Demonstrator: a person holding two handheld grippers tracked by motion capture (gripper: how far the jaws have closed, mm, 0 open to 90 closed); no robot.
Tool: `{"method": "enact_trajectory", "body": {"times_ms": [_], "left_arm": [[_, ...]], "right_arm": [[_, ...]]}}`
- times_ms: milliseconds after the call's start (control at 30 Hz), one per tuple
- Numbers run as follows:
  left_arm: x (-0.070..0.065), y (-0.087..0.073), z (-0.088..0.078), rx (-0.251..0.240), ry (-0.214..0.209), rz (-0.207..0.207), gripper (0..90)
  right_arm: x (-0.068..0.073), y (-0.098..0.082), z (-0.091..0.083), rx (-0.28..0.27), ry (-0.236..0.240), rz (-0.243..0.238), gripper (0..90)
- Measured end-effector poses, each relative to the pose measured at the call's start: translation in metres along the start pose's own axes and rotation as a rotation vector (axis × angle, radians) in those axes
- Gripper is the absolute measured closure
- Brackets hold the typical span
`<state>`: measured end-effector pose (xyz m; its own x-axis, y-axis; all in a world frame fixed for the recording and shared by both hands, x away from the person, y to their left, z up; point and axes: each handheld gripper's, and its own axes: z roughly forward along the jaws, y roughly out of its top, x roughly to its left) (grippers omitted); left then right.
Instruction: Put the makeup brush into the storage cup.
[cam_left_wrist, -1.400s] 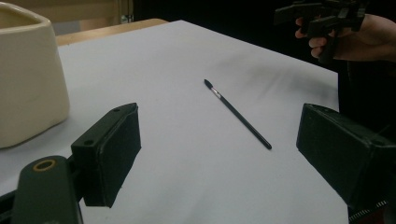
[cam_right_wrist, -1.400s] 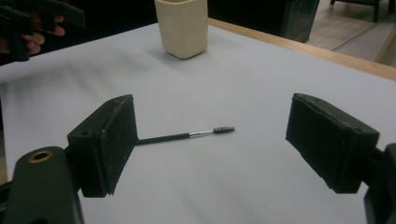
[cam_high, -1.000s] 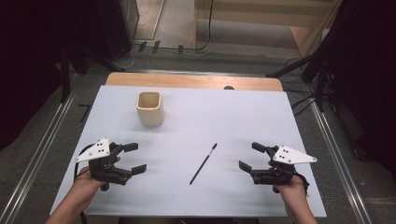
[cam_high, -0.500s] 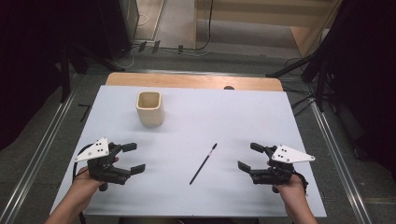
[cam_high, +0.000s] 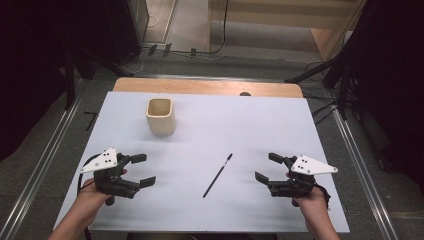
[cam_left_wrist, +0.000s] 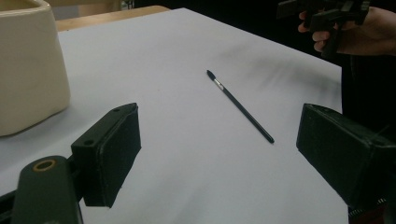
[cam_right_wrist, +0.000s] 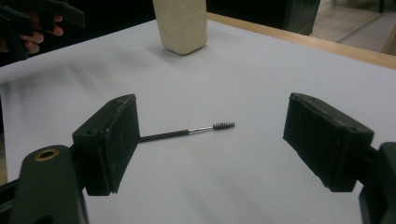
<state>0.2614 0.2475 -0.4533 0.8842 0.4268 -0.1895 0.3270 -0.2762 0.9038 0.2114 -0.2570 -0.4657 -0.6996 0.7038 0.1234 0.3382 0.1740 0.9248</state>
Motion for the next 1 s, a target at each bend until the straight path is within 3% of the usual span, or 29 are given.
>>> {"method": "enact_trajectory", "body": {"times_ms": [467, 1000], "left_arm": [[0.0003, 0.0002, -0.0008, -0.001, 0.001, 0.004, 13.9], [0.0003, 0.0002, -0.0003, 0.0, 0.003, 0.0, 14.0]], "right_arm": [[-0.0024, -0.001, -0.0008, 0.003, 0.003, 0.021, 21.3], [-0.0002, 0.0034, 0.006, -0.016, -0.014, -0.01, 21.1]]}}
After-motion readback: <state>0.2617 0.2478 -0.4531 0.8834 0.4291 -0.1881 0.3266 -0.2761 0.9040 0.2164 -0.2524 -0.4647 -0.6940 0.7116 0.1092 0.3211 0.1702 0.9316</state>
